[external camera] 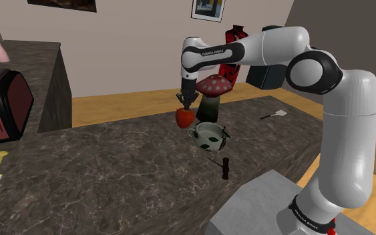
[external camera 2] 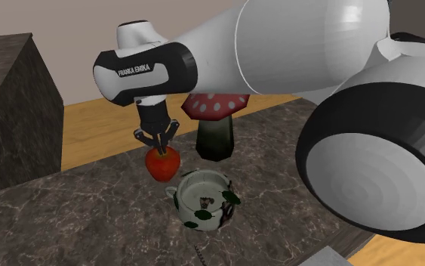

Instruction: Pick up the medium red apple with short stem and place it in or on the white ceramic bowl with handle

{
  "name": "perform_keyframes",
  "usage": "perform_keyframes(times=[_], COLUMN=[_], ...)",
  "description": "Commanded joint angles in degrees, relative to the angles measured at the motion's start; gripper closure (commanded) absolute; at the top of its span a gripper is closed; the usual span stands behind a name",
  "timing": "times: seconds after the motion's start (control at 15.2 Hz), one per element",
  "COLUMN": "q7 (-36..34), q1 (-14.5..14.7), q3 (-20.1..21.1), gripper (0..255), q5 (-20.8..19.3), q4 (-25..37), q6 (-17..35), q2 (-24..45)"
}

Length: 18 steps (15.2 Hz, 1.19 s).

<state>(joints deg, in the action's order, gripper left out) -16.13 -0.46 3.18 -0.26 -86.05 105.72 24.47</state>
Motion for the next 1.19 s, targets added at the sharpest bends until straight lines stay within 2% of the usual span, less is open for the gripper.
perform_keyframes(times=[0.0, 1.12], q7=[0.04, -0.09], q1=[-0.03, 0.1], q3=[-0.01, 0.05], gripper=[255, 255], q5=[0.01, 0.02], q4=[1.25, 14.16], q6=[-1.45, -14.5], q2=[-0.2, -0.34])
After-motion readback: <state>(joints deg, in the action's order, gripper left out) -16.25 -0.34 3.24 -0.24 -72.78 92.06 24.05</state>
